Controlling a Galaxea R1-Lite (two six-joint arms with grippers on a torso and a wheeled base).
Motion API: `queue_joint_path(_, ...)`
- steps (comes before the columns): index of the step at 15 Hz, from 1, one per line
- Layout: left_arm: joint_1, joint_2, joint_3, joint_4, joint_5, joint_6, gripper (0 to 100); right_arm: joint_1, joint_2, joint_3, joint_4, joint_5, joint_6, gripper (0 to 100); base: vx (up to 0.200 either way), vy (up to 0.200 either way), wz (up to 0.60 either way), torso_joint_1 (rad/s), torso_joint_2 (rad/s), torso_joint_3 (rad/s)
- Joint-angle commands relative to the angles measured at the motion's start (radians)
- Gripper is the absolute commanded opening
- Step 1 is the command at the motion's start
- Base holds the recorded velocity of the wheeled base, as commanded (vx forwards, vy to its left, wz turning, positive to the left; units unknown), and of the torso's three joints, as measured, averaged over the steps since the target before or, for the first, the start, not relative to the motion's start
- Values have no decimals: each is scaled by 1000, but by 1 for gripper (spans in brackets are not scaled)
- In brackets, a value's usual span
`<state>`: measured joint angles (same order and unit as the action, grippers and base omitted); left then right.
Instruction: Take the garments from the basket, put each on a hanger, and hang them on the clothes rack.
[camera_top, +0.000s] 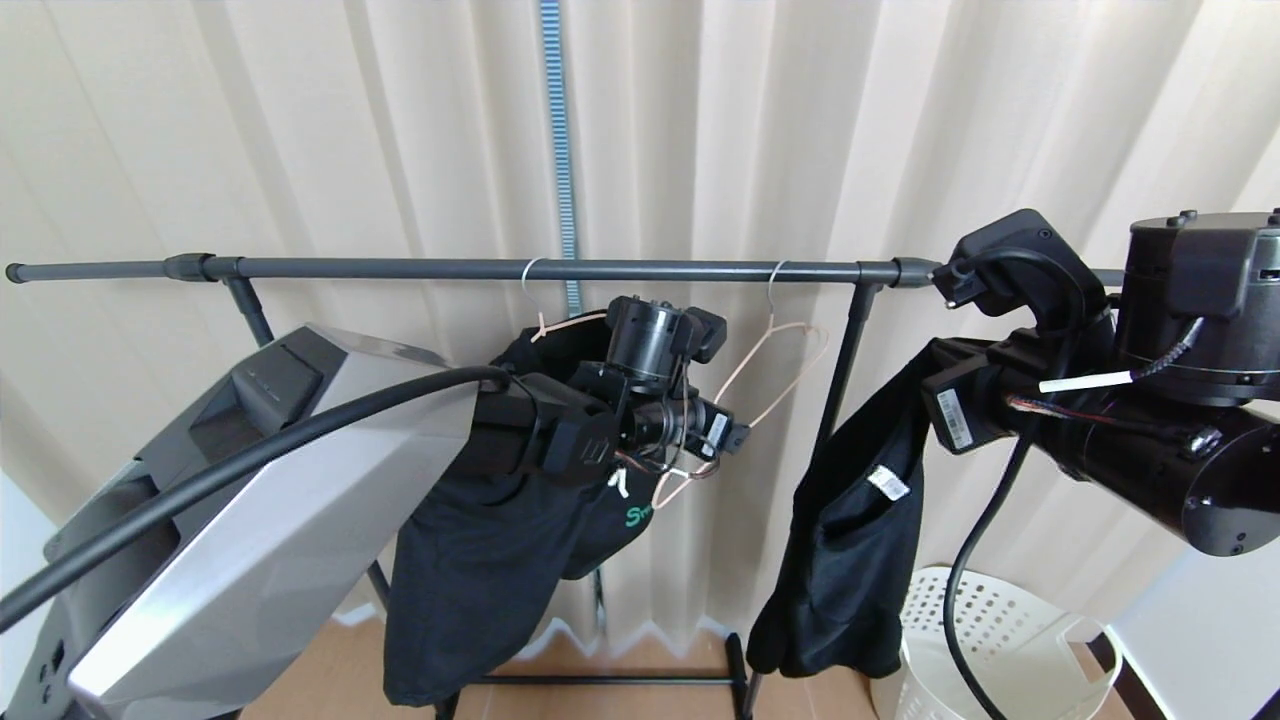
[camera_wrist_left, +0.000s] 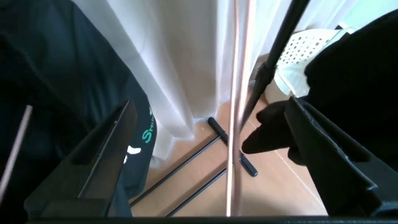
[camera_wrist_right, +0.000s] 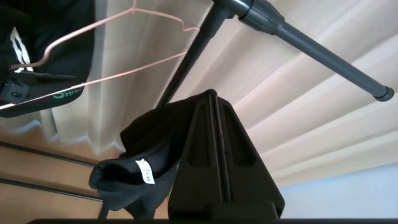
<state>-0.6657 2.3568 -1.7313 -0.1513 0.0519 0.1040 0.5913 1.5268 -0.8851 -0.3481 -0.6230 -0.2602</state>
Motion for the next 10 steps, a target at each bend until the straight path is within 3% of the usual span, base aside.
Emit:
queue_joint_path(1, 0, 16, -2, -2, 0, 0, 100, 1, 1, 0, 0, 0, -1, 0, 0, 0, 0, 0, 0, 0)
queue_joint_path(4, 0, 18, 1, -1, 2, 0, 100, 1, 0, 2, 0, 0, -1, 0, 0, 0, 0, 0, 0, 0)
queue_joint_path(5, 0, 16, 1, -1, 2, 0, 0, 1, 1, -2, 0, 0, -1, 0, 0, 0, 0, 0, 0, 0)
queue_joint_path(10, 0, 13, 4, -4, 6, -3, 0, 1, -2, 2, 0, 0, -1, 0, 0, 0, 0, 0, 0, 0)
